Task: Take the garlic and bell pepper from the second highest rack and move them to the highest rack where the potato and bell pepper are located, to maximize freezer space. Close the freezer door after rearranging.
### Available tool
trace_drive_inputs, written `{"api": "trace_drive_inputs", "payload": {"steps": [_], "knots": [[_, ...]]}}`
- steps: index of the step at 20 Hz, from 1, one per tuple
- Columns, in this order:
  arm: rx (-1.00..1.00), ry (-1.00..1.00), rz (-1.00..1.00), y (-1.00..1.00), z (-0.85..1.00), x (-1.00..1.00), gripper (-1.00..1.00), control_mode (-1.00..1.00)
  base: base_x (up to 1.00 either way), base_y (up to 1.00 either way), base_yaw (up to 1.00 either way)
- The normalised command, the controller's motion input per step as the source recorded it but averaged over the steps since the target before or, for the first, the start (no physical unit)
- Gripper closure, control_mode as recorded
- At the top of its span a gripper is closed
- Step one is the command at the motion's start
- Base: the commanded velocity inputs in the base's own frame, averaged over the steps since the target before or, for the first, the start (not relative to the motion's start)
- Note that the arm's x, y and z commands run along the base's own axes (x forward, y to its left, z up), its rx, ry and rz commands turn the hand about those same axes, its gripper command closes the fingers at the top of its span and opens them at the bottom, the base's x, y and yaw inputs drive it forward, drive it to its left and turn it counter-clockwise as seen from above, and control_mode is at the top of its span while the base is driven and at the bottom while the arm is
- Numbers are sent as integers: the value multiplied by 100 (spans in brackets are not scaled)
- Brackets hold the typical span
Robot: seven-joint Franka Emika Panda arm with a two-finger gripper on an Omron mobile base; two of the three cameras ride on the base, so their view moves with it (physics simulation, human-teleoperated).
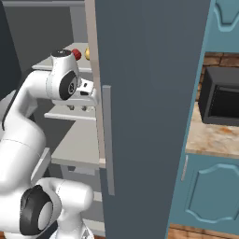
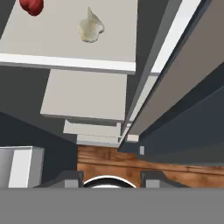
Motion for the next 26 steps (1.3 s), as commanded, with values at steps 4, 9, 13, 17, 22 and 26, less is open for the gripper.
{"api": "trace_drive_inputs", "payload": {"steps": [4,9,13,17,22,26], "knots": [[0,-7,0,0,0,-13,-100,-100,0,0,0],[0,-18,0,1,-1,-27,-100,-100,0,0,0],[0,-15,0,0,0,-19,-100,-100,0,0,0],[0,-8,0,0,0,-21,-100,100,-13,0,0],[0,0,0,0,0,0,-100,100,-68,0,0],[0,0,0,0,0,0,-100,100,-15,19,0]]}}
